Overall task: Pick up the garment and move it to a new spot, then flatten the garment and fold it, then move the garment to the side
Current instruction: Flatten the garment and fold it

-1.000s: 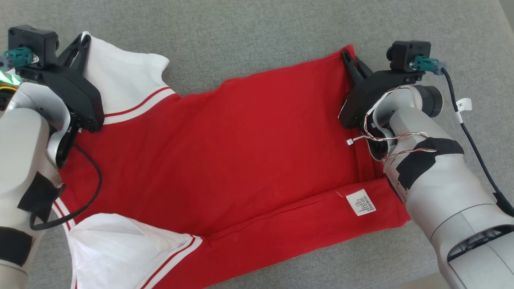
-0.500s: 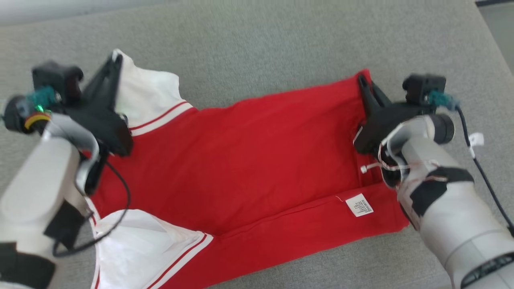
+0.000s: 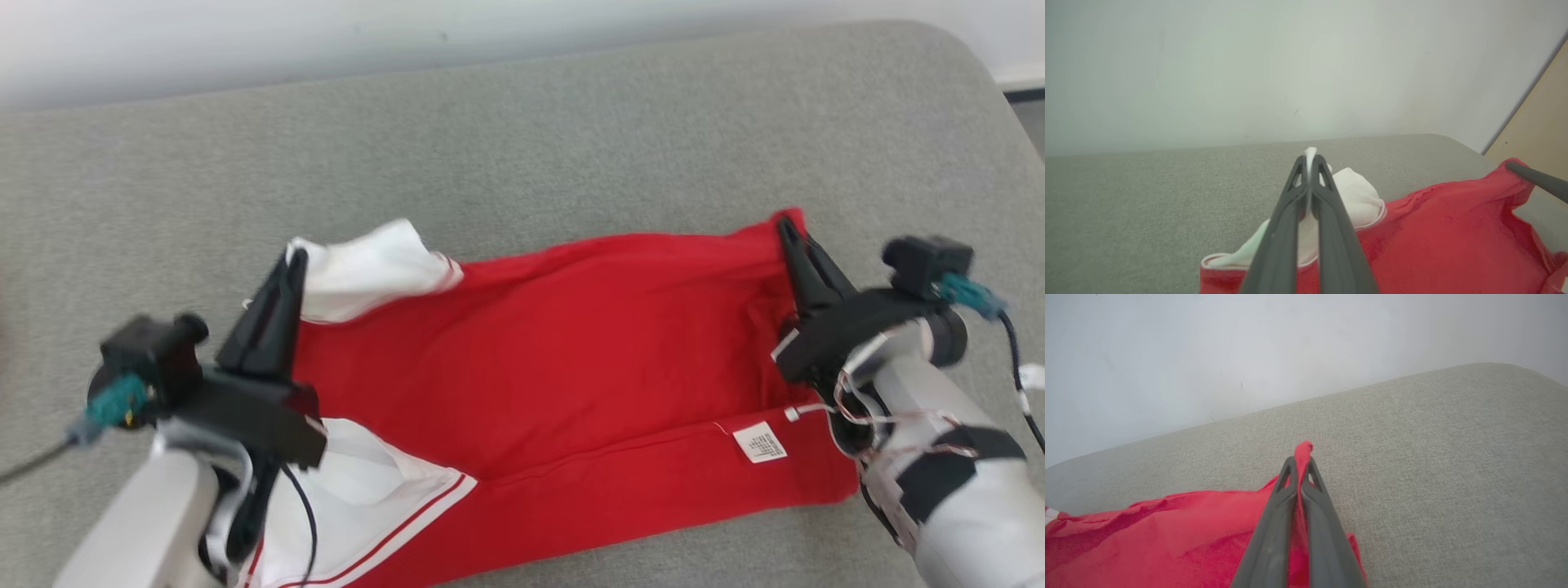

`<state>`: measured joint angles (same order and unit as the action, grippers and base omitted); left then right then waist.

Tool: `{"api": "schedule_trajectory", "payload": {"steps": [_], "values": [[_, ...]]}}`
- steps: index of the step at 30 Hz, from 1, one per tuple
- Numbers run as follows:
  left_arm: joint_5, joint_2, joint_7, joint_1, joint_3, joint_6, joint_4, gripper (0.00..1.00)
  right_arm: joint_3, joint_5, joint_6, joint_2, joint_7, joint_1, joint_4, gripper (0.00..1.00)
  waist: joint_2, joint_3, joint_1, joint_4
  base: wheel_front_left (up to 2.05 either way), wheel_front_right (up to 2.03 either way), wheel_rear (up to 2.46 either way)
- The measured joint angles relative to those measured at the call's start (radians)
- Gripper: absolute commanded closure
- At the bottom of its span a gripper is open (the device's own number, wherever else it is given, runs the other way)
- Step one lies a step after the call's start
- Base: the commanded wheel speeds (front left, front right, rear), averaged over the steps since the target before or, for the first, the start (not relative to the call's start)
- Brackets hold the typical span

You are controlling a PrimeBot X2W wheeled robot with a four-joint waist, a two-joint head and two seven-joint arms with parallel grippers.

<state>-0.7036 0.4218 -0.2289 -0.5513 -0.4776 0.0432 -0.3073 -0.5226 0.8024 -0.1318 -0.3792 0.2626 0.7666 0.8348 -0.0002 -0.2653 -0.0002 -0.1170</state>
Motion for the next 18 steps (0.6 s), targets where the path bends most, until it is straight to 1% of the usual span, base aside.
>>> {"api": "schedule_trajectory", "payload": {"steps": [5, 10, 13, 16, 18], "values": [[-0.015, -0.004, -0.012, 0.129, 0.009, -0.049, 0.139, 1.00, 0.094, 0.005, 0.000, -0.021, 0.001, -0.118, -0.107, 1.00, 0.0000, 0.035, 0.0000, 0.028, 0.00, 0.00, 0.00], [-0.025, -0.007, -0.018, 0.246, 0.016, -0.093, 0.239, 1.00, 0.148, -0.008, 0.000, -0.027, 0.001, -0.216, -0.177, 1.00, 0.0000, 0.064, 0.0000, 0.052, 0.00, 0.00, 0.00], [-0.030, -0.015, -0.021, 0.307, 0.017, -0.115, 0.272, 1.00, 0.195, -0.011, 0.000, -0.030, 0.002, -0.262, -0.227, 1.00, 0.0000, 0.074, -0.0001, 0.065, 0.00, 0.00, 0.00], [-0.030, -0.021, -0.025, 0.358, 0.010, -0.125, 0.276, 1.00, 0.228, -0.013, 0.000, -0.032, 0.001, -0.316, -0.276, 1.00, 0.0000, 0.081, 0.0000, 0.072, 0.00, 0.00, 0.00], [-0.040, -0.030, -0.026, 0.385, 0.023, -0.130, 0.266, 1.00, 0.245, -0.019, 0.000, -0.032, 0.001, -0.349, -0.294, 1.00, 0.0000, 0.085, 0.0000, 0.073, 0.00, 0.00, 0.00]]}}
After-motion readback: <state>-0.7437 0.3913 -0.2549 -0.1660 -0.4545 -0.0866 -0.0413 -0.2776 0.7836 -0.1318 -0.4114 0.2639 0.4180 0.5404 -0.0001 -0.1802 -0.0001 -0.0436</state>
